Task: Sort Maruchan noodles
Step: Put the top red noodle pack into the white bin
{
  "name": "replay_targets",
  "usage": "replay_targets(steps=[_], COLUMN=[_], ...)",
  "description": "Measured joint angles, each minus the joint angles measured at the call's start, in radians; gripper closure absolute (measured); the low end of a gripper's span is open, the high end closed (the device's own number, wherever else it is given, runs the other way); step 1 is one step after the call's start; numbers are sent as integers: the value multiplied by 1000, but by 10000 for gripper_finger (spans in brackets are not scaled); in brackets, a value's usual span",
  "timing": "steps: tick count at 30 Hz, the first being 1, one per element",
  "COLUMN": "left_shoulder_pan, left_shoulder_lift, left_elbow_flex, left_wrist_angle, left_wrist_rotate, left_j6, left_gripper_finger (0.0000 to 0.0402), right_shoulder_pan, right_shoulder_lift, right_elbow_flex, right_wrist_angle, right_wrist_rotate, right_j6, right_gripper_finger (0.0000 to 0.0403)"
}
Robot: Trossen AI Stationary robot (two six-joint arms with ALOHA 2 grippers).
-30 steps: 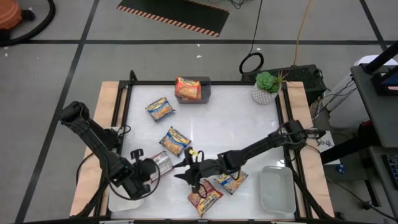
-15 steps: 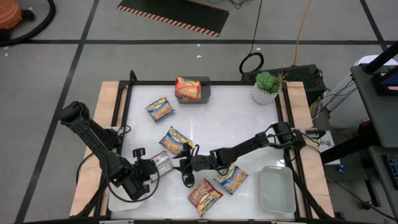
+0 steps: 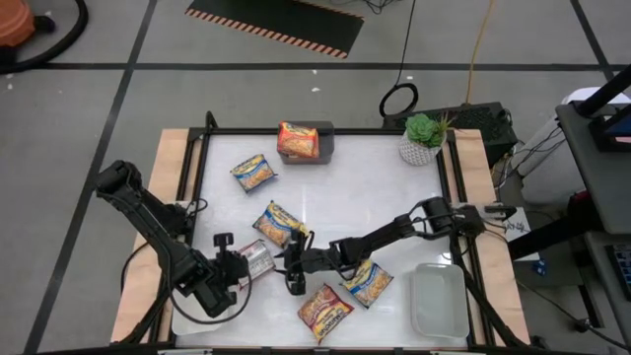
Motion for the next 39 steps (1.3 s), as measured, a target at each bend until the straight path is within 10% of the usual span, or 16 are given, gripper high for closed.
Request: replay_targets(steps=[21, 32, 39], left_shoulder_pan=[70, 70, 70], left_shoulder_lift=[0, 0, 0], left_elbow_flex=[0, -1, -1], left_wrist_angle=[2, 2, 2], left_wrist_rotate=[-8, -8, -9], left_j6=[63, 67, 60], left_gripper_finger=[309, 309, 309], right_shoulder_pan=[2, 2, 2], right_shoulder_lift=[74, 73, 73], right_elbow_flex=[0, 0, 0], right_wrist_angle=[96, 135, 128], right_wrist_rotate=[45, 20, 27], right_j6=[11, -12, -24], right_gripper_finger=[234, 383, 401])
